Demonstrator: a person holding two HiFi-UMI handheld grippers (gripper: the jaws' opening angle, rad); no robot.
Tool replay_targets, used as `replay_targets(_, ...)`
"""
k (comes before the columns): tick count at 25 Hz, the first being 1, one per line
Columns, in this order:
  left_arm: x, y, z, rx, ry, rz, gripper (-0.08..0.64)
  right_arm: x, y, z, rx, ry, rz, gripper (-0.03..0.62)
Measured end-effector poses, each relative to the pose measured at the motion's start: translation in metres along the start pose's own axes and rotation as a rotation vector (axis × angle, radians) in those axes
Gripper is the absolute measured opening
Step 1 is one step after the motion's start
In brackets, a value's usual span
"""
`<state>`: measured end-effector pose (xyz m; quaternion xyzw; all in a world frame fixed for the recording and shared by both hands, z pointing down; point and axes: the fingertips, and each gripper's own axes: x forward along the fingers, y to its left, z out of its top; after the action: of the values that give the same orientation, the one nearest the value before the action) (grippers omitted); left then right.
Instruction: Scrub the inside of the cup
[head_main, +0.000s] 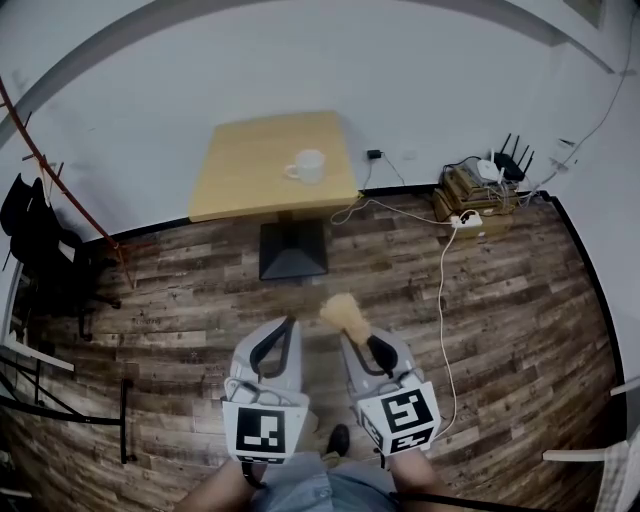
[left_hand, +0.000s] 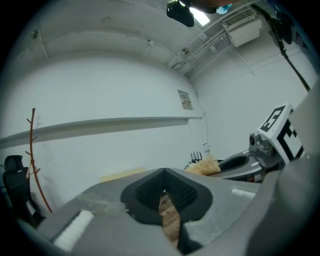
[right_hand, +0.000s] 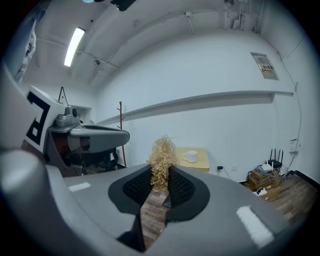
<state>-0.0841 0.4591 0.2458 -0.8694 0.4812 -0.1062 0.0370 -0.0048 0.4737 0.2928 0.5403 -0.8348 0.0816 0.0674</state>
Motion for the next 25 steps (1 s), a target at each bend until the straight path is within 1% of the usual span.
replay_targets(4, 0.028, 0.021, -0.01, -0.013, 0.015, 0.005, 0.02, 0.03, -0.009, -0.006, 0.006, 0.029, 0.007, 0.075)
replay_targets(6, 0.047, 0.036, -0.011, -0.021, 0.008, 0.005, 0.02, 0.05, -0.017, -0.004, 0.005, 0.038, 0.005, 0.075)
replay_targets(9, 0.075, 0.059, -0.01, -0.012, -0.002, -0.003, 0.021, 0.082, -0.03, 0.004, -0.001, 0.051, 0.002, 0.075)
replay_targets(12, 0.098, 0.081, -0.009, -0.051, -0.007, 0.0, 0.02, 0.112, -0.035, 0.016, -0.013, 0.054, 0.008, 0.075)
replay_targets(14, 0.11, 0.097, -0.005, -0.061, -0.022, 0.002, 0.021, 0.13, -0.037, 0.026, -0.028, 0.052, 0.009, 0.075)
replay_targets(17, 0.128, 0.117, 0.006, -0.056, -0.058, 0.003, 0.021, 0.155, -0.042, 0.041, -0.051, 0.039, 0.003, 0.075)
replay_targets(20, 0.146, 0.135, 0.011, -0.028, -0.085, -0.005, 0.021, 0.179, -0.047, 0.052, -0.067, 0.021, -0.004, 0.077)
replay_targets(21, 0.151, 0.14, 0.012, -0.018, -0.092, -0.009, 0.02, 0.186, -0.049, 0.055, -0.069, 0.017, -0.006, 0.075)
replay_targets(25, 0.171, 0.157, 0.014, -0.021, -0.097, -0.022, 0.02, 0.212, -0.057, 0.062, -0.06, 0.011, -0.022, 0.077)
